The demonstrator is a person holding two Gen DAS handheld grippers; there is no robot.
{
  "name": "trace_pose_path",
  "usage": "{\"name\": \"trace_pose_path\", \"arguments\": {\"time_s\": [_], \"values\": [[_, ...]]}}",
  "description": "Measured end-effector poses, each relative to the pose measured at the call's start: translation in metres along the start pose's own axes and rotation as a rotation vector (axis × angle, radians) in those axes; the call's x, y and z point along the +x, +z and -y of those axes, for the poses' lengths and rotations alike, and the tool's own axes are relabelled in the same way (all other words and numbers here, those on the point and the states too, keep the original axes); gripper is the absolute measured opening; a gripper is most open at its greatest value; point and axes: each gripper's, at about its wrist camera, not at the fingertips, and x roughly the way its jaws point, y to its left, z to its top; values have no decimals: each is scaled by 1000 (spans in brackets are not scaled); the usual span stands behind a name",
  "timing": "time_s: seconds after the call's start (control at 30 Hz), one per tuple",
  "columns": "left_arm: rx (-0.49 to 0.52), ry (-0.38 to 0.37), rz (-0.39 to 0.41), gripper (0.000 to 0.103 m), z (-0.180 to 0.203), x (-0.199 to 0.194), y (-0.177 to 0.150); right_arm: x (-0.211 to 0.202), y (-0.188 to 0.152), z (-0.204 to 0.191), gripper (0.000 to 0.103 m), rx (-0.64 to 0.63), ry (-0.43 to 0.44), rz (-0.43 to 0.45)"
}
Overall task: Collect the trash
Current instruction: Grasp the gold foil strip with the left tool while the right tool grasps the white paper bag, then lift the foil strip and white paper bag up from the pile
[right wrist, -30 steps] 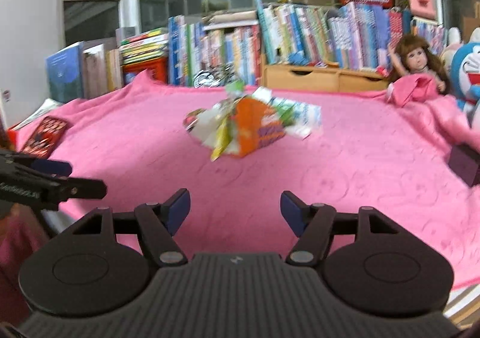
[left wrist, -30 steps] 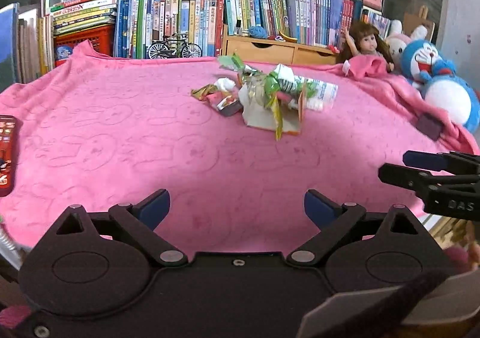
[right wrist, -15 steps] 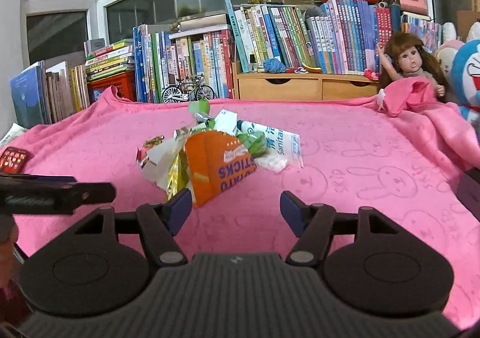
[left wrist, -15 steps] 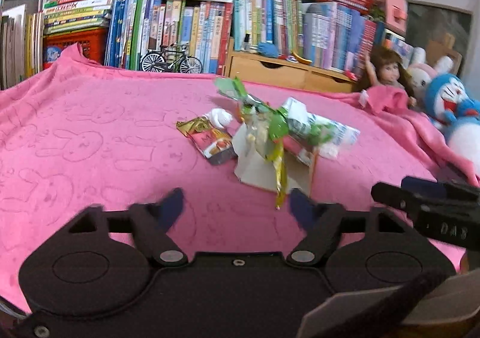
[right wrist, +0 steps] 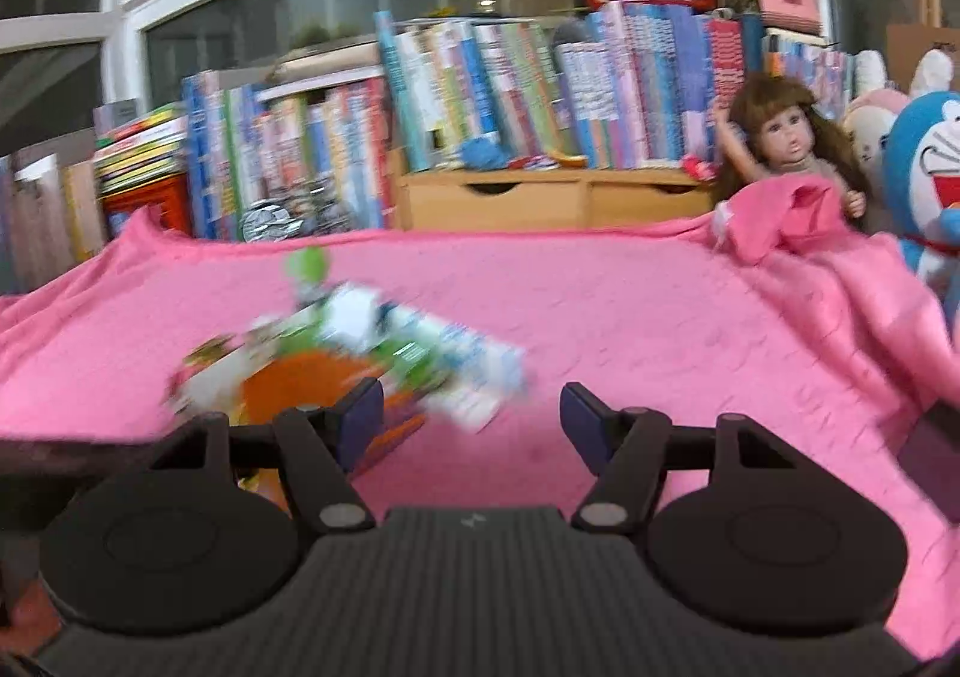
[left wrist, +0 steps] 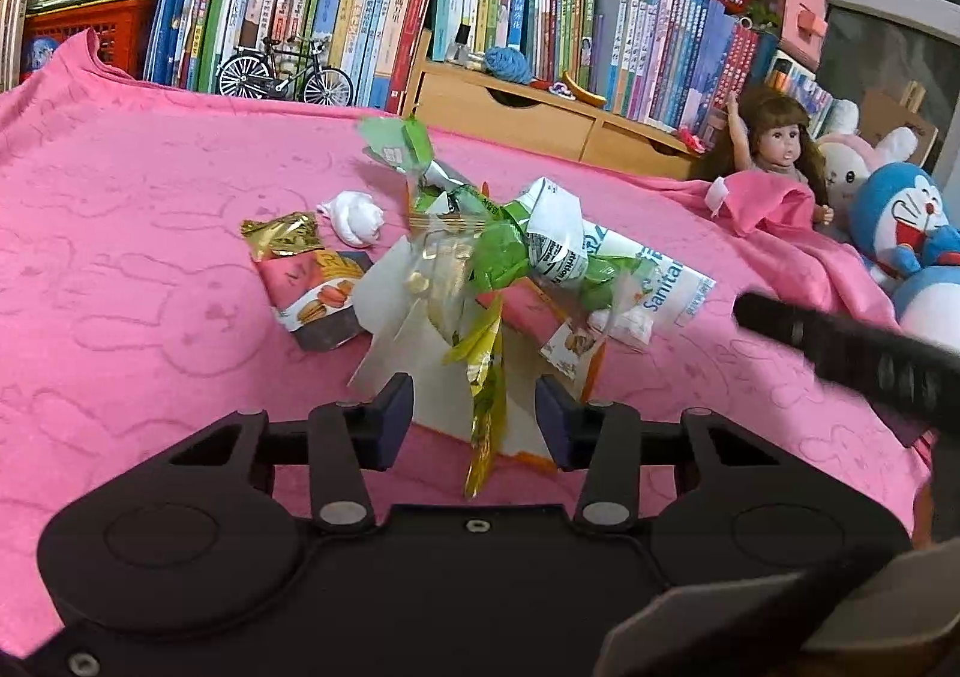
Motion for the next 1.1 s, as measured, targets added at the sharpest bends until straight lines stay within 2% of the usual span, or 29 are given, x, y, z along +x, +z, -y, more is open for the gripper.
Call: {"name": "trace_pose_path", "arguments": {"time_s": [0.07,0.13,0.2,0.27,0.3,0.33,0.37,0.4,0.43,0.5,0.67,0.83,1.0,1.07,1.1], "values": [[-16,5,-4,38,-1,8,0,19,6,6,77,-16,-21,-17],[-37,5,-15,17,-3,14,0,37,8,10,73,-27,-13,-56],[-52,2,-17,10,-6,15,1,53,9,9,69,-44,8,-94],[-50,-3,-20,9,-7,12,2,65,7,4,65,-66,25,-119],[-43,-1,-18,7,-8,10,2,70,7,2,55,-75,26,-124],[-37,5,-17,6,-8,8,2,74,7,-1,49,-82,27,-127],[-32,8,-16,6,-9,5,2,77,7,-3,33,-82,29,-132],[-32,7,-14,6,-10,3,2,78,7,-5,24,-76,27,-136],[-35,5,-11,5,-11,-1,2,77,6,-6,23,-65,29,-127],[-33,6,6,5,-13,-9,2,70,5,-6,13,-48,48,-115],[7,19,54,5,-15,-34,-2,42,1,-2,5,-14,11,-68],[20,25,74,5,-19,-59,-9,2,-6,1,4,-11,39,-20],[21,22,85,5,-24,-84,-17,-40,-27,-11,8,-89,133,-56],[34,26,87,5,-25,-92,-21,-51,-37,-17,18,-131,166,-91],[40,27,87,6,-25,-94,-23,-54,-41,-18,42,-131,180,-101]]}}
